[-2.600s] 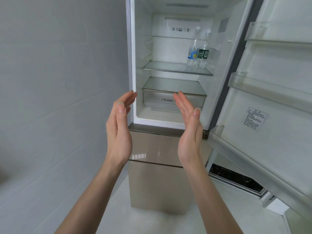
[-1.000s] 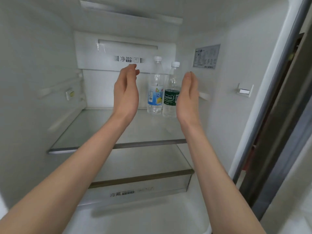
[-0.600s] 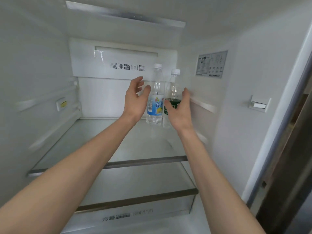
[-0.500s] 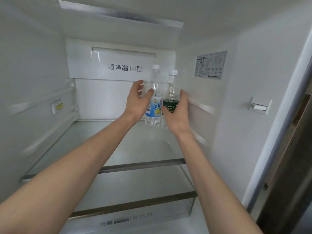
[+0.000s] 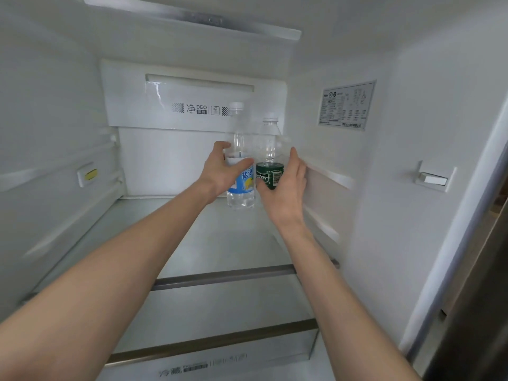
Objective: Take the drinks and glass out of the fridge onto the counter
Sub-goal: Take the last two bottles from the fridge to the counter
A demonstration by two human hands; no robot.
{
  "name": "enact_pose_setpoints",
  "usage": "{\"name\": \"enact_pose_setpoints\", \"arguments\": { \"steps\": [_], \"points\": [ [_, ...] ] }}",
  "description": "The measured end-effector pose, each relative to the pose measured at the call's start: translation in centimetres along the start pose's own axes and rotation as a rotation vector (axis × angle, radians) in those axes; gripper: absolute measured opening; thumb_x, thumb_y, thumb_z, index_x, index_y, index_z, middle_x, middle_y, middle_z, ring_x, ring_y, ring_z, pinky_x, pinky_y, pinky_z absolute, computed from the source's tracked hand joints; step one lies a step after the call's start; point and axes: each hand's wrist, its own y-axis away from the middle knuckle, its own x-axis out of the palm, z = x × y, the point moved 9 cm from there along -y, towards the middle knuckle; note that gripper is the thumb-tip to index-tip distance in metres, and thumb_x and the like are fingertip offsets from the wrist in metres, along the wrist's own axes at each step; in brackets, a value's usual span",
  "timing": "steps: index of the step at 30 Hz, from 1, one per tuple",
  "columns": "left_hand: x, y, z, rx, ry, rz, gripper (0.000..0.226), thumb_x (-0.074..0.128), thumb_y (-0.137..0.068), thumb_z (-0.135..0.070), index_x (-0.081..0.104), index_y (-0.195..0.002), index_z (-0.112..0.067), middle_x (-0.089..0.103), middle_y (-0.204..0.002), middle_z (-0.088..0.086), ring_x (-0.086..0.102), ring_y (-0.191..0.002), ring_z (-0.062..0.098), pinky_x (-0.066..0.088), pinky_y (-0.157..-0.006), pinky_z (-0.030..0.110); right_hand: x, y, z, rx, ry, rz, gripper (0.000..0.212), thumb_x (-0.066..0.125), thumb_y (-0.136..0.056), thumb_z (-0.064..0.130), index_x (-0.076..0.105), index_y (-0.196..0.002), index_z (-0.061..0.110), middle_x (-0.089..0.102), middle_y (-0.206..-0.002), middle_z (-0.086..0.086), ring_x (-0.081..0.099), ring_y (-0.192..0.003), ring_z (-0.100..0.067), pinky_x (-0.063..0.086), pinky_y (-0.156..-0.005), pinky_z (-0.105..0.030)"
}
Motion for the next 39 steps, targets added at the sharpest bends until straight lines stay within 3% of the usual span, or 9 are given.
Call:
{"name": "enact_pose_setpoints", "arguments": {
  "steps": [4, 8, 11, 13, 16, 25, 30, 35, 39],
  "points": [
    [-2.3, 1.0, 0.3, -0.016, 0.027, -0.006, 0.069, 0.081, -0.096, -0.026, 0.041, -0.152, -0.017, 0.062, -0.109, -0.003, 0.068, -0.093, 0.012, 0.056, -0.076, 0.024, 0.5, -0.1, -0.7, 0.095, 0.010, 0.056, 0.100, 0.084, -0.091, 0.022, 0.020, -0.166, 0.004, 0.036, -0.166, -0.019, 0.031, -0.156, -0.037, 0.018, -0.125, -0.035],
    [-4.4, 2.2, 0.4, -0.018, 0.044, -0.009, 0.068, 0.081, -0.096, -0.024, 0.043, -0.152, -0.019, 0.058, -0.105, -0.008, 0.066, -0.089, 0.009, 0.054, -0.069, 0.020, 0.6, -0.1, -1.1, 0.158, -0.089, 0.108, 0.095, 0.083, -0.092, 0.014, 0.022, -0.164, 0.005, 0.033, -0.155, -0.018, 0.043, -0.137, -0.025, 0.025, -0.103, -0.011],
    [-5.9, 3.3, 0.4, -0.018, 0.043, 0.003, 0.068, 0.081, -0.096, -0.024, 0.043, -0.152, -0.019, 0.057, -0.107, -0.006, 0.067, -0.090, 0.011, 0.056, -0.070, 0.021, 1.3, 0.1, -1.0, 0.196, -0.124, 0.147, 0.081, 0.086, -0.089, 0.024, 0.041, -0.154, 0.011, 0.054, -0.139, -0.011, 0.060, -0.120, -0.025, 0.043, -0.108, -0.026],
    [-6.9, 4.0, 0.4, -0.017, 0.025, 0.017, 0.068, 0.081, -0.096, -0.026, 0.043, -0.152, -0.021, 0.058, -0.112, -0.002, 0.068, -0.091, 0.012, 0.058, -0.073, 0.024, 2.0, 0.4, -0.8, 0.209, -0.163, 0.191, 0.071, 0.087, -0.088, 0.027, 0.047, -0.145, 0.013, 0.069, -0.124, -0.006, 0.069, -0.112, -0.027, 0.053, -0.099, -0.034],
    [-8.2, 5.2, 0.3, -0.017, 0.015, 0.026, 0.068, 0.081, -0.096, -0.030, 0.043, -0.152, -0.026, 0.058, -0.125, 0.005, 0.070, -0.094, 0.014, 0.058, -0.073, 0.024, 2.8, 1.2, 0.5, 0.213, -0.221, 0.264, 0.065, 0.086, -0.090, 0.025, 0.047, -0.142, 0.017, 0.070, -0.112, 0.002, 0.067, -0.099, -0.018, 0.051, -0.081, -0.026],
    [-10.4, 9.3, -0.3, 0.003, 0.020, 0.056, 0.066, 0.073, -0.102, -0.031, 0.033, -0.154, -0.029, 0.065, -0.132, 0.016, 0.071, -0.109, 0.026, 0.055, -0.078, 0.023, 3.2, 5.2, 3.4, 0.225, -0.341, 0.320, 0.048, 0.089, -0.086, 0.032, 0.061, -0.124, 0.023, 0.070, -0.103, 0.019, 0.070, -0.096, -0.001, 0.051, -0.077, -0.018],
    [-10.9, 12.1, -1.3, 0.024, 0.048, 0.045, 0.062, 0.068, -0.106, -0.028, 0.030, -0.155, -0.028, 0.065, -0.122, 0.007, 0.070, -0.097, 0.013, 0.056, -0.066, 0.012, 2.3, 7.5, 4.1, 0.260, -0.415, 0.317, 0.053, 0.087, -0.091, 0.027, 0.055, -0.132, 0.019, 0.070, -0.105, 0.016, 0.068, -0.090, 0.007, 0.047, -0.062, 0.000],
    [-11.3, 15.4, -2.7, 0.020, 0.120, 0.049, 0.059, 0.068, -0.105, -0.033, 0.034, -0.153, -0.033, 0.066, -0.115, 0.004, 0.072, -0.096, 0.014, 0.057, -0.064, 0.010, 0.2, 9.5, 5.7, 0.260, -0.424, 0.267, 0.050, 0.087, -0.090, 0.031, 0.058, -0.129, 0.019, 0.070, -0.102, 0.016, 0.067, -0.072, 0.020, 0.046, -0.062, 0.000],
    [-12.1, 18.2, -4.2, 0.031, 0.207, 0.003, 0.053, 0.069, -0.104, -0.035, 0.041, -0.149, -0.036, 0.067, -0.117, 0.002, 0.076, -0.091, 0.010, 0.059, -0.066, 0.013, -2.1, 11.6, 7.1, 0.231, -0.425, 0.230, 0.043, 0.085, -0.092, 0.035, 0.059, -0.124, 0.025, 0.071, -0.103, 0.019, 0.067, -0.076, 0.020, 0.049, -0.070, -0.004]
  ]
}}
